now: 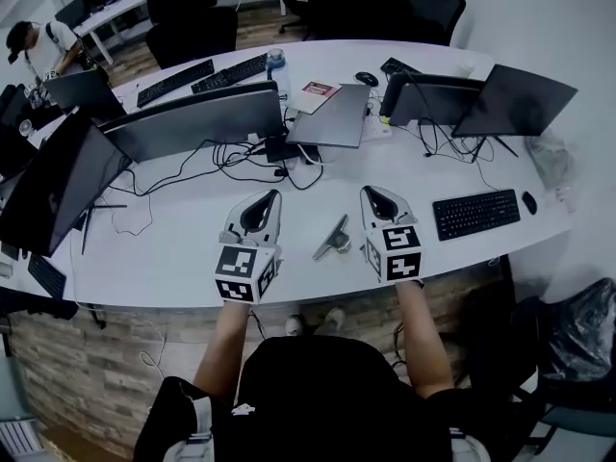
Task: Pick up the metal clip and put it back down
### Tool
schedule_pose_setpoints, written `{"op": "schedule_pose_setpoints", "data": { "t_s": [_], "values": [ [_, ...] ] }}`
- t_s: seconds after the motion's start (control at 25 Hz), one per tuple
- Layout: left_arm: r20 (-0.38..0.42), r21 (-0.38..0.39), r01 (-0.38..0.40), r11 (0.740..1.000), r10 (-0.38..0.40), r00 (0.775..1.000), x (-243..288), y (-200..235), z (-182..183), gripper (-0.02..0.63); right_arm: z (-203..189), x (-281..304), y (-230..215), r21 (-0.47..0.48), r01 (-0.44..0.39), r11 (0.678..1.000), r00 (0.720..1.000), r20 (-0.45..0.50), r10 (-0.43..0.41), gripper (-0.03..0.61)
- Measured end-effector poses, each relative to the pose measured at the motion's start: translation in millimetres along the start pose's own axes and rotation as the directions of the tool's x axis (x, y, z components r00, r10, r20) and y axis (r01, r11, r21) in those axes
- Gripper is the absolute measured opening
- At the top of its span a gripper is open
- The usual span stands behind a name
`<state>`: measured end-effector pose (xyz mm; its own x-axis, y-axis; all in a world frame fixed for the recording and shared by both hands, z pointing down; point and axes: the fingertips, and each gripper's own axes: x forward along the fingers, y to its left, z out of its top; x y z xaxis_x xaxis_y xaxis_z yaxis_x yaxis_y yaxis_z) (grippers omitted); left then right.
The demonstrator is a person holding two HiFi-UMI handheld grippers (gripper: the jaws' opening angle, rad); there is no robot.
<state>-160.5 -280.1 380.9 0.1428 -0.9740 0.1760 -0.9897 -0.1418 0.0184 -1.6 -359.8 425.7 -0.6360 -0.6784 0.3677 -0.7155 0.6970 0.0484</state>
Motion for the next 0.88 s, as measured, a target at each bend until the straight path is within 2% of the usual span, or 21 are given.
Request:
{"op": "schedule_pose_setpoints", "data": {
  "t_s": [0.64,0.88],
  "values": [
    [0.149,0.066,-0.007,0.998,-0.003,0.989,-22,0,76,0.011,80,-46,-6,0.01,0.028,1.0,0.976,0.217,-0.029,0.025],
    [0.19,0.086,0.005,0.996,-0.022,0.981,-23,-6,94,0.011,95,-54,-6,0.015,0.035,0.999,0.963,0.268,-0.038,0.025]
  ]
}}
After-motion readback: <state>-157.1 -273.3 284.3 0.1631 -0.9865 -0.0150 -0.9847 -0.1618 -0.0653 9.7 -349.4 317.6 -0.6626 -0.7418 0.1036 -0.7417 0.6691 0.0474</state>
